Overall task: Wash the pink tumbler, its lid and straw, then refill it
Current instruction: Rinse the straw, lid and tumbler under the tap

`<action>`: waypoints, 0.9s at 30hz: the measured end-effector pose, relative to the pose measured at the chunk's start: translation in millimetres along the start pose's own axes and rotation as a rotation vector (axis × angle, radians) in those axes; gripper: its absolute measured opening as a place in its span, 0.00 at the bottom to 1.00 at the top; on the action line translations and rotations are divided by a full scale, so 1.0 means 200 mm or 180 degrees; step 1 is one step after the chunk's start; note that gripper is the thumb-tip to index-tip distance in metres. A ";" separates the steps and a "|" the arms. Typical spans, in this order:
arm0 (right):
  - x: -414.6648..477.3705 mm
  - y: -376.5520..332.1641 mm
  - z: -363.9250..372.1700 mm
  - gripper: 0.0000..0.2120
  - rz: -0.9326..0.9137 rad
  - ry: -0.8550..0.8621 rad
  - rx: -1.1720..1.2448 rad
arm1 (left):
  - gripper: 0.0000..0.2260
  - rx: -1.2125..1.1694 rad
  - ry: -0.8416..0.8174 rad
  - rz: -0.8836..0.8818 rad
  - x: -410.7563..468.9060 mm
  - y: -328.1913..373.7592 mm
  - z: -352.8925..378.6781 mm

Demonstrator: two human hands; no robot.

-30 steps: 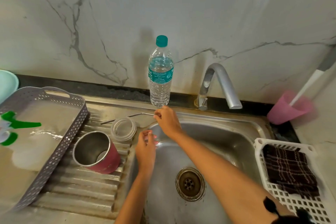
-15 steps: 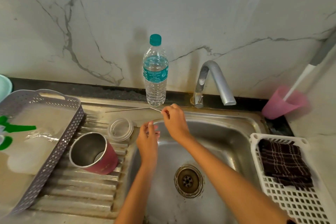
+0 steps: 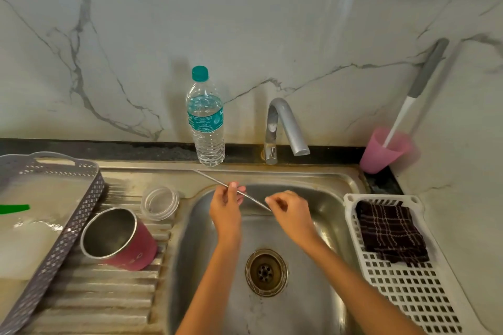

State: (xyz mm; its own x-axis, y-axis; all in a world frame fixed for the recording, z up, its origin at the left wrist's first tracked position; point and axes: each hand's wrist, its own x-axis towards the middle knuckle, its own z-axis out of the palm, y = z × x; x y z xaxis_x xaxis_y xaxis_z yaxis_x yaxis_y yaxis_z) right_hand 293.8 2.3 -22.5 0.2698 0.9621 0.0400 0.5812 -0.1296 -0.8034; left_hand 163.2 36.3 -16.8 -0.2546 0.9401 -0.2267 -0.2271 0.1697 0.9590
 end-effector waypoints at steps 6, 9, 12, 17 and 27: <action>0.38 -0.05 -0.08 0.12 -0.0018 0.0651 0.0336 | 0.07 0.0441 -0.0403 -0.0186 0.00 -0.02 0.02; 0.51 -0.03 -0.03 0.17 0.0279 0.0629 0.0798 | 0.08 0.0591 -0.0616 -0.0273 -0.02 -0.06 0.02; 0.56 -0.02 0.02 0.18 0.0493 0.0585 0.1076 | 0.09 0.0735 -0.0802 -0.0294 -0.05 -0.11 0.02; 0.56 -0.03 0.02 0.16 0.0520 0.0646 0.1260 | 0.09 0.0776 -0.1016 -0.0351 -0.08 -0.15 0.06; 0.53 -0.06 0.07 0.14 0.0375 0.0659 0.1193 | 0.09 0.0688 -0.1052 -0.0387 -0.12 -0.19 0.06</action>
State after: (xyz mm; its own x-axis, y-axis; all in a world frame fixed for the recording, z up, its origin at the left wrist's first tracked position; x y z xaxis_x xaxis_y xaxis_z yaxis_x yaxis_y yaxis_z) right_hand 305.2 109.0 -17.3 0.4879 0.8726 0.0229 0.2290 -0.1026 -0.9680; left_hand 190.1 11.0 -46.4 0.0855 0.9478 -0.3072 -0.0253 0.3103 0.9503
